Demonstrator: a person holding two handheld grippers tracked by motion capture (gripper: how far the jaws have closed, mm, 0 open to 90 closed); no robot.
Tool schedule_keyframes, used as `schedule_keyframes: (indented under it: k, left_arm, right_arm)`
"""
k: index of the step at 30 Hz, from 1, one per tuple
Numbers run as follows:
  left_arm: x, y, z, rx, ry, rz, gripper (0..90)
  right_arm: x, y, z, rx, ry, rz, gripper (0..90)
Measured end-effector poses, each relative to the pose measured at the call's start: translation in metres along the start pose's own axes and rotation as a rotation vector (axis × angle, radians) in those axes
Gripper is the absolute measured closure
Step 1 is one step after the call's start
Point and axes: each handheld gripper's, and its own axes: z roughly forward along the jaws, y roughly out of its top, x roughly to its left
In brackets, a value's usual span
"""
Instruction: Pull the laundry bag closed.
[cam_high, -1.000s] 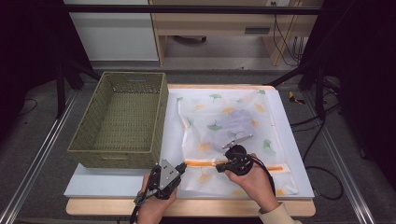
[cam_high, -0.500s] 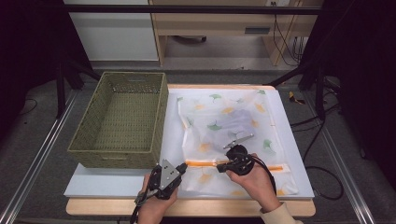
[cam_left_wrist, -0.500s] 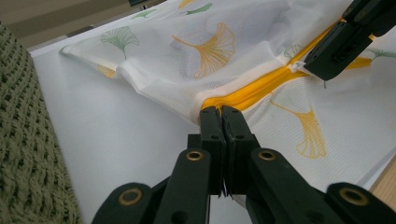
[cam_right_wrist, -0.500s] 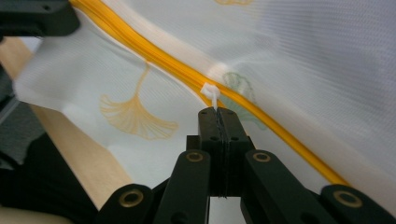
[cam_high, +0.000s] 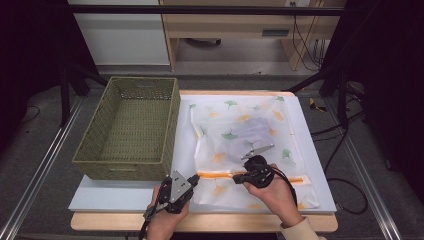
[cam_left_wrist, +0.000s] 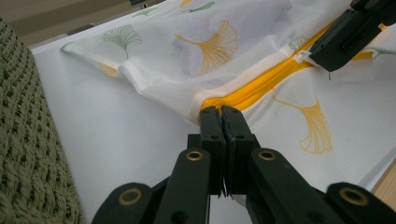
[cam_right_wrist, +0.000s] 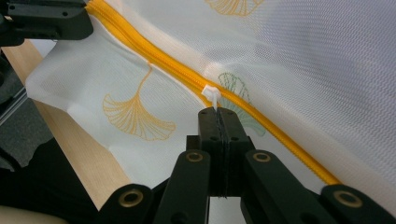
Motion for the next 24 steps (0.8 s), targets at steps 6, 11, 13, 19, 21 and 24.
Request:
schedule_keyframes:
  k: [6, 11, 13, 19, 21, 24]
  left_arm:
    - [-0.0005, 0.0008, -0.0015, 0.000, 0.001, 0.012, 88.1]
    - [-0.0012, 0.0018, -0.0020, -0.003, -0.001, 0.013, 88.1]
    - [-0.0012, 0.0017, -0.0014, -0.002, 0.001, 0.014, 88.2]
    - [-0.0032, 0.0036, -0.0029, -0.005, 0.011, 0.021, 88.2]
    - [-0.0039, 0.0037, -0.0027, -0.003, 0.010, 0.027, 88.2]
    - [-0.0047, 0.0042, -0.0022, -0.004, 0.006, 0.034, 88.2]
  right_arm:
    - [0.0012, 0.0001, 0.0002, 0.008, -0.009, -0.003, 90.0]
    - [0.0014, -0.0014, 0.0020, 0.009, -0.009, -0.009, 90.0]
    - [0.0005, -0.0026, 0.0017, 0.000, -0.005, -0.013, 90.0]
    - [0.0018, -0.0023, -0.0009, 0.005, -0.012, -0.005, 90.0]
    - [0.0028, -0.0024, -0.0017, 0.018, -0.014, 0.007, 90.0]
    - [0.0018, -0.0029, -0.0021, 0.031, -0.008, 0.023, 90.0]
